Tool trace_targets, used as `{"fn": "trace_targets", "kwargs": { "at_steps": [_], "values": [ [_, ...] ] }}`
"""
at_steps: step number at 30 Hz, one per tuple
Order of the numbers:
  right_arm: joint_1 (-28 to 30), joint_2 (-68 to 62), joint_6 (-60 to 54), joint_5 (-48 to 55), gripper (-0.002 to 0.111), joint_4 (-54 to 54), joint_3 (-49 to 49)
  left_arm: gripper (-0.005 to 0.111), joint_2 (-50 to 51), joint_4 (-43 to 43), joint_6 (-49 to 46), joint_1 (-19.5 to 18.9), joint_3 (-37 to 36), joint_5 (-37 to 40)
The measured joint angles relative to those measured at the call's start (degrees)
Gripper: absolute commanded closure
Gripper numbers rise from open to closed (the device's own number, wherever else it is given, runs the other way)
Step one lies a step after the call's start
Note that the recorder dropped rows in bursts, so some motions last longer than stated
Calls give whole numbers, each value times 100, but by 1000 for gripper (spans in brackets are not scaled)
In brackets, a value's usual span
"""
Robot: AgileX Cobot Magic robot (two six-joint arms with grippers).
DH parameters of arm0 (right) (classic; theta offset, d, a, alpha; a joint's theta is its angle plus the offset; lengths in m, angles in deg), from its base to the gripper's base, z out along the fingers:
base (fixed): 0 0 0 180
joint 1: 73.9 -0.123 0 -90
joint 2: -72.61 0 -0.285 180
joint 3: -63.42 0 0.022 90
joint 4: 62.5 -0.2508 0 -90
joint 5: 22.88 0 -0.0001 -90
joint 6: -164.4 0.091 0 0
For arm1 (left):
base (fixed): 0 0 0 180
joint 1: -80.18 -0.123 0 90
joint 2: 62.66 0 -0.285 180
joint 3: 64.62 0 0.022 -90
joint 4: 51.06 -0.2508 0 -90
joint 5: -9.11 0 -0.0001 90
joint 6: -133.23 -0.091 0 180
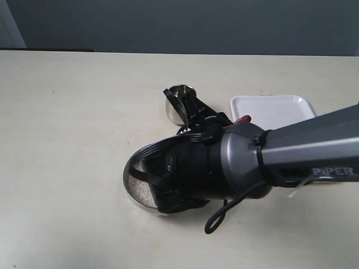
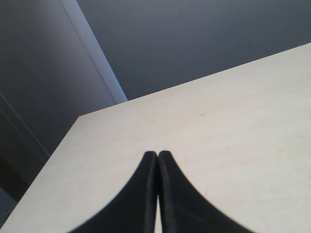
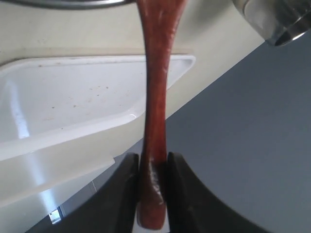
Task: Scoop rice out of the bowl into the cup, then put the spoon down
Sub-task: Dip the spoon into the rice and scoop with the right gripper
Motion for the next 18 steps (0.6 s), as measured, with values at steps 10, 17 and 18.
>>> {"fn": "trace_targets", "kwargs": {
  "at_steps": [10, 17, 18],
  "values": [
    [-160, 0, -15, 0, 109, 5, 0, 106, 0, 0, 0, 0, 0, 0],
    [-257, 0, -23, 10, 109, -176, 0, 106, 0, 0, 0, 0, 0, 0],
    [-302, 0, -52, 10, 109, -206, 0, 106, 0, 0, 0, 0, 0, 0]
  ]
}}
